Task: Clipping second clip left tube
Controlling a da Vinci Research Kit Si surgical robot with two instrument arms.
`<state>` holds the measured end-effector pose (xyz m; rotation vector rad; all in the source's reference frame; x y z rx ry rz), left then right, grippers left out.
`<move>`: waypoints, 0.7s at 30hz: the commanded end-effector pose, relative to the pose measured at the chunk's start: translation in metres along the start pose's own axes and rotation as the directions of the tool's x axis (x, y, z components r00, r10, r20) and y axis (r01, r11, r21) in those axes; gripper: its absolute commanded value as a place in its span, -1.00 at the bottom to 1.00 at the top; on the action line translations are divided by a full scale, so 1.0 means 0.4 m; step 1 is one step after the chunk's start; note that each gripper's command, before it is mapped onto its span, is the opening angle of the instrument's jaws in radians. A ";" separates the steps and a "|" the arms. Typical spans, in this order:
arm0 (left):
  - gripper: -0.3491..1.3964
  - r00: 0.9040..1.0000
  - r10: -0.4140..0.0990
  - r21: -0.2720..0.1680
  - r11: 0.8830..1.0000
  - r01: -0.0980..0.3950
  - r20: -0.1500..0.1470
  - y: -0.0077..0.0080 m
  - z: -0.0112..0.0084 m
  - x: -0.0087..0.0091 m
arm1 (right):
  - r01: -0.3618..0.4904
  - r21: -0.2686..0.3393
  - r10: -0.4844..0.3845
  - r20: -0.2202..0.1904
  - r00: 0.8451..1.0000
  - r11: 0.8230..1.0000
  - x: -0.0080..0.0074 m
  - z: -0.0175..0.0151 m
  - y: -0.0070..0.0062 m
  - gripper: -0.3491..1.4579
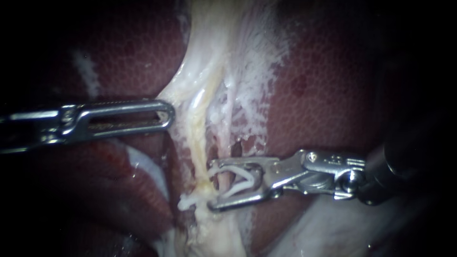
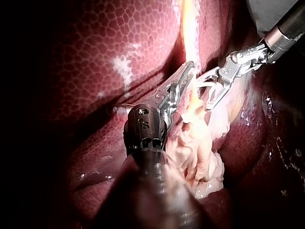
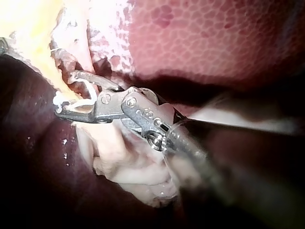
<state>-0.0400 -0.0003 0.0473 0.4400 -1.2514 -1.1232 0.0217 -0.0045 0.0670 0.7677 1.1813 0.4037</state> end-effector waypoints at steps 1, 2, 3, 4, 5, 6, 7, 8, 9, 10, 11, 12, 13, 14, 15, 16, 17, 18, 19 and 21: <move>-1.00 1.000 0.000 -0.001 1.000 0.000 0.001 0.0000 0.0000 0.0000 | 0.003 0.006 -0.003 0.001 1.000 1.000 0.0001 0.0008 0.0000 0.01; -1.00 1.000 0.000 -0.001 1.000 0.000 0.001 0.0000 0.0000 0.0000 | 0.000 0.011 0.000 0.002 1.000 1.000 0.0002 0.0015 -0.0001 0.01; -1.00 1.000 0.000 -0.001 1.000 0.000 0.001 0.0000 0.0000 0.0000 | -0.003 0.017 0.003 0.004 1.000 1.000 0.0004 0.0025 -0.0003 0.01; -1.00 1.000 0.000 -0.001 1.000 0.000 0.001 0.0000 0.0000 0.0000 | -0.012 0.023 0.012 0.005 1.000 1.000 0.0005 0.0030 -0.0006 0.01; -1.00 1.000 0.000 -0.001 1.000 0.000 0.001 0.0001 -0.0001 0.0000 | -0.021 0.032 0.021 0.007 1.000 0.999 0.0007 0.0034 -0.0012 0.01; -1.00 1.000 0.000 0.000 1.000 0.000 0.000 0.0001 -0.0001 0.0000 | -0.036 0.038 0.036 0.008 0.999 0.999 0.0009 0.0035 -0.0018 0.00; -1.00 1.000 0.000 0.000 1.000 0.000 0.000 0.0002 -0.0001 0.0000 | -0.052 0.045 0.052 0.010 0.999 0.998 0.0011 0.0036 -0.0024 -0.01; -1.00 1.000 0.000 0.000 1.000 0.000 0.000 0.0002 -0.0001 0.0000 | -0.061 0.057 0.060 0.014 0.998 0.997 0.0013 0.0037 -0.0031 -0.02; -1.00 1.000 0.000 0.000 1.000 0.000 0.000 0.0003 0.0000 0.0000 | -0.064 0.065 0.063 0.016 0.998 0.996 0.0015 0.0039 -0.0035 -0.04; -1.00 1.000 0.000 0.000 1.000 0.000 0.000 0.0004 0.0001 0.0000 | -0.067 0.072 0.066 0.018 0.998 0.995 0.0018 0.0041 -0.0038 -0.04; -1.00 1.000 0.000 0.000 1.000 0.000 0.000 0.0004 0.0001 0.0000 | -0.071 0.081 0.069 0.020 0.997 0.994 0.0023 0.0045 -0.0040 -0.04; -1.00 1.000 0.000 0.000 1.000 0.000 0.000 0.0005 0.0002 0.0000 | -0.075 0.086 0.074 0.022 0.997 0.993 0.0027 0.0050 -0.0039 -0.04; -1.00 1.000 0.000 0.000 1.000 0.000 0.000 0.0005 0.0002 0.0000 | -0.074 0.091 0.072 0.023 0.997 0.993 0.0032 0.0055 -0.0037 -0.04; -1.00 1.000 0.000 0.000 1.000 0.000 0.000 0.0005 0.0003 0.0000 | -0.073 0.095 0.071 0.024 0.997 0.993 0.0036 0.0061 -0.0035 -0.04; -1.00 1.000 0.000 0.000 1.000 0.000 0.000 0.0005 0.0003 0.0000 | -0.071 0.101 0.069 0.025 0.997 0.992 0.0042 0.0070 -0.0031 -0.04; -1.00 1.000 0.000 0.000 1.000 0.000 0.000 0.0005 0.0003 0.0000 | -0.070 0.105 0.068 0.026 0.997 0.992 0.0046 0.0078 -0.0028 -0.04; -1.00 1.000 0.000 0.000 1.000 0.000 0.000 0.0005 0.0004 0.0000 | -0.069 0.108 0.067 0.027 0.997 0.992 0.0050 0.0085 -0.0024 -0.04; -1.00 1.000 0.000 0.000 1.000 0.000 0.000 0.0006 0.0004 0.0000 | -0.068 0.110 0.066 0.027 0.997 0.992 0.0054 0.0095 -0.0020 -0.04; -1.00 1.000 0.000 0.000 1.000 0.000 0.000 0.0006 0.0004 0.0000 | -0.067 0.112 0.065 0.028 0.998 0.991 0.0057 0.0102 -0.0018 -0.04; -1.00 1.000 0.001 0.000 1.000 -0.001 0.000 0.0008 0.0004 0.0001 | -0.066 0.117 0.063 0.028 0.998 0.991 0.0064 0.0117 -0.0012 -0.04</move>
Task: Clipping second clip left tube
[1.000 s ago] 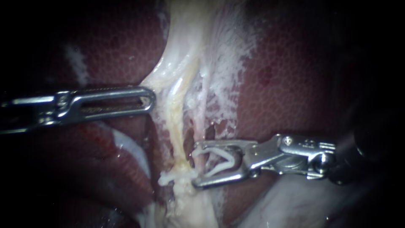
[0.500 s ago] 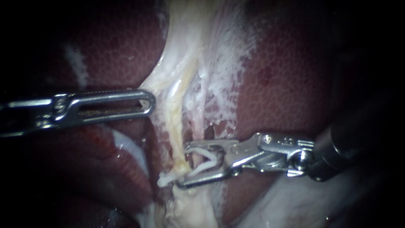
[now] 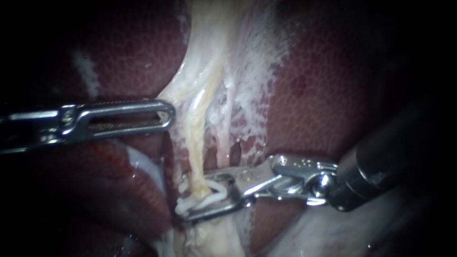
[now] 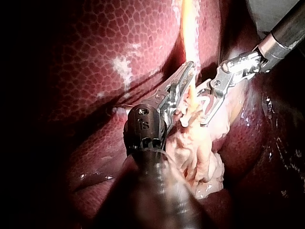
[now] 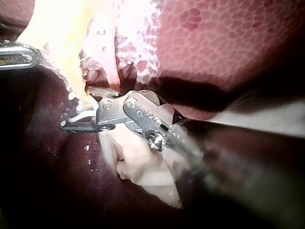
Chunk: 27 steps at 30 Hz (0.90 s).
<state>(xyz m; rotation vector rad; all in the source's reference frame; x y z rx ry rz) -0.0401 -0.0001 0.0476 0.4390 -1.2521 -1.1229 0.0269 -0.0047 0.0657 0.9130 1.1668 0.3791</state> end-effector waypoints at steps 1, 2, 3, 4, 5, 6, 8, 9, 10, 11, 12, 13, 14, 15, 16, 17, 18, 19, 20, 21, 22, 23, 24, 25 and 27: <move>-1.00 1.000 0.000 0.000 1.000 0.000 0.000 0.0002 0.0000 0.0001 | 0.001 0.001 -0.001 0.000 1.000 1.000 0.0001 0.0006 0.0003 -0.04; -1.00 1.000 0.000 0.000 1.000 0.000 0.000 0.0003 0.0000 0.0001 | 0.001 0.006 -0.001 0.001 1.000 1.000 0.0005 0.0013 0.0006 -0.04; -1.00 1.000 0.000 0.000 1.000 0.000 0.000 0.0004 0.0001 0.0001 | 0.003 0.010 -0.003 0.003 1.000 1.000 0.0008 0.0020 0.0009 -0.05; -1.00 1.000 0.000 0.000 1.000 0.000 0.000 0.0005 0.0001 0.0002 | 0.005 0.015 -0.005 0.004 1.000 1.000 0.0009 0.0025 0.0010 -0.06; -1.00 1.000 0.000 0.000 1.000 0.000 0.000 0.0006 0.0001 0.0002 | 0.007 0.019 -0.007 0.006 1.000 1.000 0.0010 0.0028 0.0011 -0.06; -1.00 1.000 0.000 0.000 1.000 0.000 0.000 0.0006 0.0001 0.0002 | 0.003 0.023 -0.003 0.007 1.000 1.000 0.0010 0.0031 0.0012 -0.07; -1.00 1.000 0.000 0.000 1.000 0.000 0.000 0.0006 0.0002 0.0002 | -0.001 0.025 0.001 0.008 1.000 1.000 0.0008 0.0033 0.0012 -0.08; -1.00 1.000 0.000 0.000 1.000 0.000 0.000 0.0006 0.0002 0.0002 | -0.007 0.025 0.007 0.008 1.000 1.000 0.0008 0.0032 0.0012 -0.09; -1.00 1.000 0.000 0.000 1.000 0.000 0.000 0.0006 0.0002 0.0003 | -0.013 0.025 0.013 0.008 1.000 1.000 0.0008 0.0031 0.0012 -0.10; -1.00 1.000 0.000 0.000 1.000 0.000 0.000 0.0006 0.0002 0.0003 | -0.013 0.025 0.013 0.008 1.000 1.000 0.0007 0.0031 0.0012 -0.11; -1.00 1.000 0.000 0.000 1.000 0.000 0.000 0.0007 0.0003 0.0003 | -0.025 0.025 0.025 0.008 1.000 0.999 0.0007 0.0029 0.0013 -0.12; -1.00 1.000 0.000 0.000 1.000 0.000 0.000 0.0007 0.0003 0.0003 | -0.025 0.025 0.025 0.008 1.000 0.999 0.0007 0.0029 0.0013 -0.14; -1.00 1.000 0.000 0.000 1.000 0.000 0.000 0.0007 0.0003 0.0004 | -0.031 0.025 0.031 0.008 0.999 0.999 0.0007 0.0029 0.0014 -0.15; -1.00 1.000 0.000 0.000 1.000 0.000 0.000 0.0008 0.0003 0.0004 | -0.037 0.025 0.037 0.008 0.999 0.999 0.0006 0.0028 0.0015 -0.16; -1.00 1.000 0.000 0.000 1.000 0.000 0.000 0.0008 0.0003 0.0004 | -0.043 0.025 0.042 0.008 0.999 0.999 0.0006 0.0028 0.0016 -0.19; -1.00 1.000 0.000 0.000 1.000 0.000 0.000 0.0008 0.0004 0.0004 | -0.054 0.026 0.054 0.008 0.998 0.998 0.0006 0.0027 0.0016 -0.22; -1.00 1.000 0.001 0.000 1.000 -0.001 0.000 0.0008 0.0004 0.0004 | -0.060 0.026 0.060 0.008 0.998 0.998 0.0005 0.0026 0.0017 -0.25; -1.00 1.000 0.001 0.000 1.000 -0.001 0.000 0.0008 0.0003 0.0004 | -0.072 0.026 0.072 0.008 0.997 0.997 0.0004 0.0024 0.0016 -0.31; -1.00 1.000 0.001 0.000 1.000 -0.001 0.000 0.0008 0.0003 0.0004 | -0.095 0.025 0.095 0.011 0.995 0.995 0.0002 0.0020 0.0016 -0.42; -1.00 1.000 0.001 0.000 1.000 -0.001 0.000 0.0008 0.0003 0.0004 | -0.107 0.023 0.107 0.017 0.994 0.994 0.0001 0.0017 0.0017 -0.57; -1.00 1.000 0.001 0.000 1.000 -0.001 0.000 0.0008 0.0004 0.0004 | -0.115 0.019 0.114 0.035 0.993 0.993 0.0000 0.0014 0.0020 -0.76; -1.00 1.000 0.001 0.000 1.000 -0.001 0.000 0.0008 0.0003 0.0004 | -0.116 0.010 0.115 0.050 0.992 0.993 -0.0001 0.0011 0.0023 -0.88; -1.00 1.000 0.001 0.000 1.000 -0.001 0.000 0.0009 0.0004 0.0005 | -0.116 -0.001 0.116 0.058 0.992 0.993 -0.0002 0.0008 0.0026 -0.98; -1.00 1.000 0.001 0.000 1.000 -0.001 0.000 0.0009 0.0004 0.0005 | -0.116 -0.013 0.117 0.062 0.991 0.993 -0.0003 0.0003 0.0033 -1.00; -1.00 1.000 0.001 0.000 1.000 -0.001 0.000 0.0009 0.0004 0.0005 | -0.116 -0.015 0.117 0.062 0.991 0.993 -0.0006 -0.0005 0.0041 -1.00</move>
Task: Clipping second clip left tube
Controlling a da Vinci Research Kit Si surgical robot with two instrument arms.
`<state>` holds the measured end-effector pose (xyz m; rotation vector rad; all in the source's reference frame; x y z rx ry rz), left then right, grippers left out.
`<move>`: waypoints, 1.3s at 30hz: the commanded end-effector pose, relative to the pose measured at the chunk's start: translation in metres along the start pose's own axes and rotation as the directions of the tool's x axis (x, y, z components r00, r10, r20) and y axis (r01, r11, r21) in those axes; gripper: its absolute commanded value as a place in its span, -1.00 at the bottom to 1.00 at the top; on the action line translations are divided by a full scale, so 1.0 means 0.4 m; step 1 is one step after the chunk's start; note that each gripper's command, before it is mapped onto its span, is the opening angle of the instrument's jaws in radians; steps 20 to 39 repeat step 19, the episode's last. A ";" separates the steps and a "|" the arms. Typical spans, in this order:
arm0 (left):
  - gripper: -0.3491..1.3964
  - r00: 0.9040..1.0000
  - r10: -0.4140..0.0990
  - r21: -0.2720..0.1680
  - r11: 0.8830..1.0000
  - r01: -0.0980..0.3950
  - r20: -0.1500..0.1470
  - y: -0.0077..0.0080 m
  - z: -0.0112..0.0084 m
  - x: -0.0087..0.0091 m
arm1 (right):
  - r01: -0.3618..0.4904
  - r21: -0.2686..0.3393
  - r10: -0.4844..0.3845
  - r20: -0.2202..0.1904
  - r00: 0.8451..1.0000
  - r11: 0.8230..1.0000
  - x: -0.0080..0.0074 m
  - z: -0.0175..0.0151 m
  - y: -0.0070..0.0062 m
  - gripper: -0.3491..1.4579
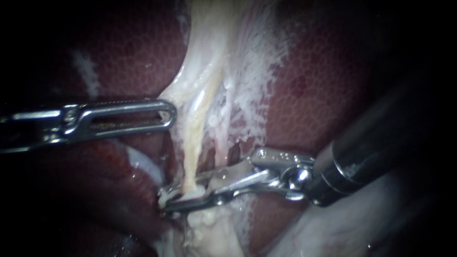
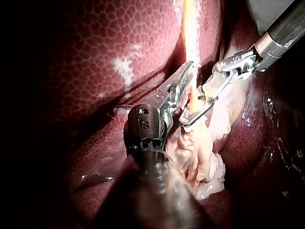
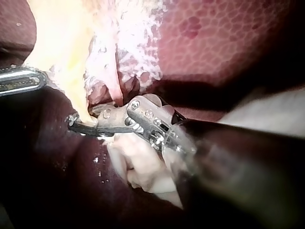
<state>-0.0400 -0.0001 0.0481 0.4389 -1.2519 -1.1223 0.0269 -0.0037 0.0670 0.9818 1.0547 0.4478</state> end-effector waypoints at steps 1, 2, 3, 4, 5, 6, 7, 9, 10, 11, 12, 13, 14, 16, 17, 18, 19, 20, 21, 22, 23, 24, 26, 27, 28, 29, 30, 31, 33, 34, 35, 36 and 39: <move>-1.00 1.000 0.000 0.000 1.000 0.000 0.000 0.0000 0.0000 0.0000 | 0.002 -0.002 -0.002 -0.001 1.000 1.000 -0.0003 -0.0002 0.0004 -1.00; -1.00 1.000 0.000 0.000 1.000 0.000 0.000 0.0000 0.0000 0.0000 | 0.001 -0.002 -0.001 -0.001 1.000 1.000 -0.0004 -0.0005 0.0006 -1.00; -1.00 1.000 0.000 0.000 1.000 0.000 0.000 0.0000 0.0000 0.0000 | 0.001 -0.002 -0.001 -0.001 1.000 1.000 -0.0005 -0.0006 0.0006 -1.00; -1.00 1.000 0.000 0.000 1.000 0.000 0.000 0.0000 0.0000 0.0000 | 0.002 -0.002 -0.002 -0.001 1.000 1.000 -0.0005 -0.0006 0.0006 -1.00; -1.00 1.000 0.000 0.000 1.000 0.000 0.000 0.0000 0.0000 0.0000 | 0.002 -0.002 -0.002 -0.001 1.000 1.000 -0.0005 -0.0005 0.0005 -1.00; -1.00 1.000 0.000 0.000 1.000 0.000 0.000 0.0000 0.0000 0.0000 | 0.002 -0.001 -0.002 -0.001 1.000 1.000 -0.0005 -0.0004 0.0004 -1.00; -1.00 1.000 0.000 0.000 1.000 0.000 0.000 0.0000 0.0000 0.0000 | 0.002 -0.001 -0.002 -0.001 1.000 1.000 -0.0005 -0.0003 0.0003 -1.00; -1.00 1.000 0.000 0.000 1.000 0.000 0.000 0.0000 0.0000 0.0000 | 0.002 -0.001 -0.002 -0.001 1.000 1.000 -0.0005 -0.0002 0.0002 -1.00; -1.00 1.000 0.000 0.000 1.000 0.000 0.000 0.0000 0.0000 0.0000 | 0.002 -0.001 -0.002 -0.001 1.000 1.000 -0.0005 -0.0002 0.0002 -1.00; -1.00 1.000 0.000 0.000 1.000 0.000 0.000 0.0000 0.0000 0.0000 | 0.002 -0.001 -0.002 -0.001 1.000 1.000 -0.0006 -0.0002 0.0002 -1.00; -1.00 1.000 0.000 0.000 1.000 0.000 0.000 0.0000 0.0000 0.0000 | 0.003 -0.001 -0.003 -0.001 1.000 1.000 -0.0006 -0.0002 0.0002 -1.00; -1.00 1.000 0.000 0.000 1.000 0.000 0.000 0.0000 0.0000 0.0000 | 0.003 -0.001 -0.003 -0.001 1.000 1.000 -0.0006 -0.0002 0.0002 -1.00; -1.00 1.000 0.000 0.000 1.000 0.000 0.000 0.0000 0.0001 0.0000 | 0.003 -0.001 -0.003 -0.001 1.000 1.000 -0.0007 -0.0002 0.0001 -1.00; -1.00 1.000 0.000 0.000 1.000 0.000 0.000 0.0000 0.0001 0.0000 | 0.003 -0.001 -0.003 0.000 1.000 1.000 -0.0007 -0.0002 -0.0001 -1.00; -1.00 1.000 0.000 0.000 1.000 0.000 0.000 0.0000 0.0002 0.0000 | 0.003 -0.001 -0.003 0.000 1.000 1.000 -0.0007 -0.0002 -0.0002 -1.00; -1.00 1.000 0.000 0.000 1.000 0.000 0.000 0.0000 0.0003 0.0000 | 0.003 0.000 -0.003 0.000 1.000 1.000 -0.0007 -0.0001 -0.0003 -1.00; -1.00 1.000 0.000 0.000 1.000 0.000 0.000 0.0000 0.0003 0.0000 | 0.003 -0.002 -0.003 0.003 1.000 1.000 -0.0008 -0.0001 -0.0004 -1.00; -1.00 1.000 0.000 0.000 1.000 0.000 0.000 0.0000 0.0003 0.0000 | 0.003 -0.002 -0.003 0.003 1.000 1.000 -0.0008 -0.0001 -0.0004 -1.00; -1.00 1.000 0.000 0.000 1.000 0.000 0.000 0.0000 0.0003 0.0000 | 0.003 -0.002 -0.003 0.003 1.000 1.000 -0.0008 -0.0001 -0.0004 -1.00; -1.00 1.000 0.000 0.000 1.000 0.000 0.000 0.0000 0.0003 0.0000 | 0.003 -0.002 -0.003 0.003 1.000 1.000 -0.0008 -0.0001 -0.0004 -1.00; -1.00 1.000 0.000 0.000 1.000 0.000 0.000 0.0000 0.0003 0.0000 | 0.003 -0.002 -0.003 0.003 1.000 1.000 -0.0008 -0.0001 -0.0004 -1.00; -1.00 1.000 0.000 0.000 1.000 0.000 0.000 0.0000 0.0003 0.0000 | 0.003 -0.002 -0.003 0.003 1.000 1.000 -0.0008 -0.0001 -0.0004 -1.00; -1.00 1.000 0.000 0.000 1.000 0.000 0.000 0.0000 0.0003 0.0000 | 0.003 -0.002 -0.003 0.003 1.000 1.000 -0.0008 -0.0001 -0.0004 -1.00; -1.00 1.000 0.000 0.000 1.000 0.000 0.000 0.0000 0.0003 0.0000 | 0.003 -0.002 -0.003 0.003 1.000 1.000 -0.0008 -0.0001 -0.0004 -1.00; -1.00 1.000 0.000 0.000 1.000 0.000 0.000 0.0000 0.0003 0.0000 | 0.003 -0.002 -0.003 0.003 1.000 1.000 -0.0008 -0.0001 -0.0004 -1.00; -1.00 1.000 0.000 0.000 1.000 0.000 0.000 0.0000 0.0003 0.0000 | 0.003 -0.002 -0.003 0.003 1.000 1.000 -0.0008 -0.0001 -0.0004 -1.00; -1.00 1.000 0.000 0.000 1.000 0.000 0.000 0.0000 0.0003 0.0000 | 0.003 -0.002 -0.003 0.003 1.000 1.000 -0.0008 -0.0001 -0.0004 -1.00; -1.00 1.000 0.000 0.000 1.000 0.000 0.000 0.0000 0.0003 0.0000 | 0.003 -0.002 -0.003 0.003 1.000 1.000 -0.0008 -0.0001 -0.0004 -1.00; -1.00 1.000 0.000 0.000 1.000 0.000 0.000 0.0000 0.0003 0.0000 | 0.003 -0.002 -0.003 0.003 1.000 1.000 -0.0008 -0.0001 -0.0004 -1.00; -1.00 1.000 0.000 0.000 1.000 0.000 0.000 0.0000 0.0003 0.0000 | 0.003 -0.002 -0.003 0.003 1.000 1.000 -0.0008 -0.0001 -0.0004 -1.00; -1.00 1.000 0.000 0.000 1.000 0.000 0.000 0.0000 0.0003 0.0000 | 0.003 -0.002 -0.003 0.003 1.000 1.000 -0.0008 -0.0001 -0.0004 -1.00; -1.00 1.000 0.000 0.000 1.000 0.000 0.000 0.0000 0.0003 0.0000 | 0.003 -0.002 -0.003 0.003 1.000 1.000 -0.0008 -0.0001 -0.0004 -1.00; -1.00 1.000 0.000 0.000 1.000 0.000 0.000 0.0000 0.0003 0.0000 | 0.003 -0.002 -0.003 0.003 1.000 1.000 -0.0008 -0.0001 -0.0004 -1.00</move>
